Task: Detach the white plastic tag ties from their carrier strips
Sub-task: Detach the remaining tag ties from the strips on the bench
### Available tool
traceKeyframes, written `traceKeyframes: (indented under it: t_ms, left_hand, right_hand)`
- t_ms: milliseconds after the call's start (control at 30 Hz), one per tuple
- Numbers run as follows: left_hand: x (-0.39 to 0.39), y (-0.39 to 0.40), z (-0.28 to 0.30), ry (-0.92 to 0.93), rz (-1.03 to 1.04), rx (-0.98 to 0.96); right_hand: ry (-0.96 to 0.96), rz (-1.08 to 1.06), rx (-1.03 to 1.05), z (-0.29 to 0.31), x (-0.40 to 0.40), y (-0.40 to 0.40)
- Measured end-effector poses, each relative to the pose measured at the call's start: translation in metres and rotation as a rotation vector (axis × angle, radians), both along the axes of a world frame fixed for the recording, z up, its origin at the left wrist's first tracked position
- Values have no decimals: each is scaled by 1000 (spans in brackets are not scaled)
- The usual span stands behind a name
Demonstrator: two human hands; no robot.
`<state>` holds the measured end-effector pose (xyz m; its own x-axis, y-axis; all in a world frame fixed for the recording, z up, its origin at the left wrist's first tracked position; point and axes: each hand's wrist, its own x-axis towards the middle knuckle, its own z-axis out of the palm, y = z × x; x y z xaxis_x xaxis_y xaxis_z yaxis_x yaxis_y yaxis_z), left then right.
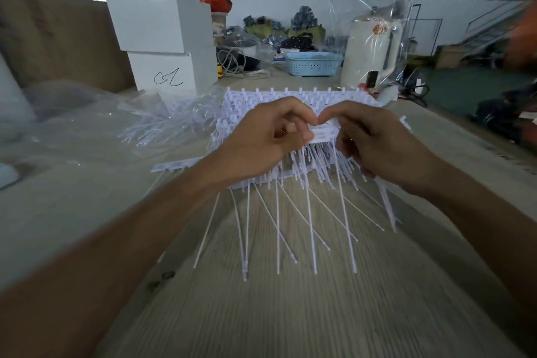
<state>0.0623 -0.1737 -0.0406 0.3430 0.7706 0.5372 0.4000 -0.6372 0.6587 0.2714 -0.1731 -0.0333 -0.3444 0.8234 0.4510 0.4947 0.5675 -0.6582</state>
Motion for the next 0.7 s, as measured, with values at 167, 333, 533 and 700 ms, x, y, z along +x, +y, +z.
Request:
traceKeyframes:
  t_ms: [167, 333, 533, 700]
  left_hand:
    - [3, 1, -4, -117, 81, 92]
    - [2, 2, -4, -62, 153, 163]
    - [-5, 3, -5, 138, 173, -9]
    - [-9, 3, 2, -68, 47, -243]
  right_hand:
    - [328, 93, -415, 1, -4, -3]
    - [215, 155, -251, -1, -7, -8]
    - [333, 106, -234, -3, -3, -1]
    - [-20, 88, 208, 2, -1, -4]
